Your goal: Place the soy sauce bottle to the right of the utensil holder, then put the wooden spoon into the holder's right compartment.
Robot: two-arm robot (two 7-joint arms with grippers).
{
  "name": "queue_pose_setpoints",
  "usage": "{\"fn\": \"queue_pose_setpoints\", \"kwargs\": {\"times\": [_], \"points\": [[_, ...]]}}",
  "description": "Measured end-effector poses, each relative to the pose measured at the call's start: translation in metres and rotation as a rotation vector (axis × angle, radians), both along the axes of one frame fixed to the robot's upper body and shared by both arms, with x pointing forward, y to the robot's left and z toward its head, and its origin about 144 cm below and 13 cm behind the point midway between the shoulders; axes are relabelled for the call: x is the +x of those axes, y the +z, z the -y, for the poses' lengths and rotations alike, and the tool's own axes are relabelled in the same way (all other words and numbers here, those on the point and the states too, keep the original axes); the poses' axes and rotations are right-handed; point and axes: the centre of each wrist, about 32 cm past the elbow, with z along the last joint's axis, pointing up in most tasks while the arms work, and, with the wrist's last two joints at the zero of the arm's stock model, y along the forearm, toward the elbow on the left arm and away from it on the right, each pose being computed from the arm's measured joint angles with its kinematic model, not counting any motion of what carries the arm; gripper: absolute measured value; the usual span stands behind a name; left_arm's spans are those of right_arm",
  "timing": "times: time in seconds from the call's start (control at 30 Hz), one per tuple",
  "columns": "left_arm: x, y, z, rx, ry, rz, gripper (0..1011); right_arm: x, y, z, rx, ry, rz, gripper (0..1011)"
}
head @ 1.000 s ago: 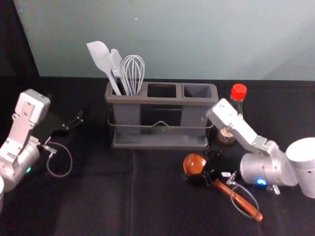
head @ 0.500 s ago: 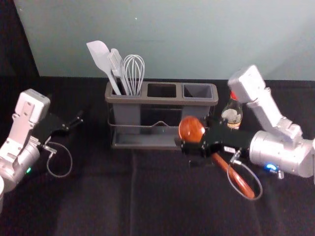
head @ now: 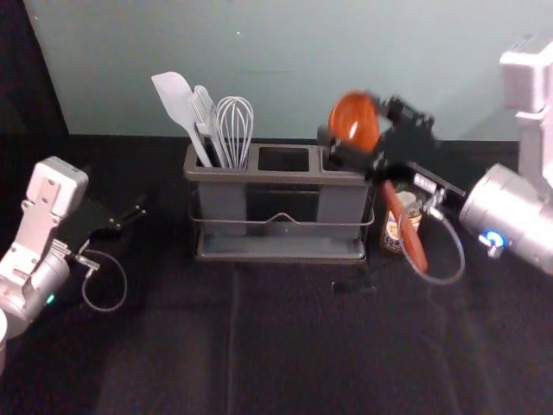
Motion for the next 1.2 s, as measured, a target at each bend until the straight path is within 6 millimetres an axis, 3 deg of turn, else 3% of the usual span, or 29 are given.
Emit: {"fn": "queue_pose_setpoints", "kwargs": {"times": [0.6,1.2], "points": [[0.0,0.0,0.0,0.0,0.0,0.0,1005,0.056,-0.003,-0.021,0.127,-0.055,0.225,838],[0.0,0.0,0.0,0.0,0.0,0.0,1005,0.105,-0.009,-0.049,0.202,-0.046,0.276,838]]}}
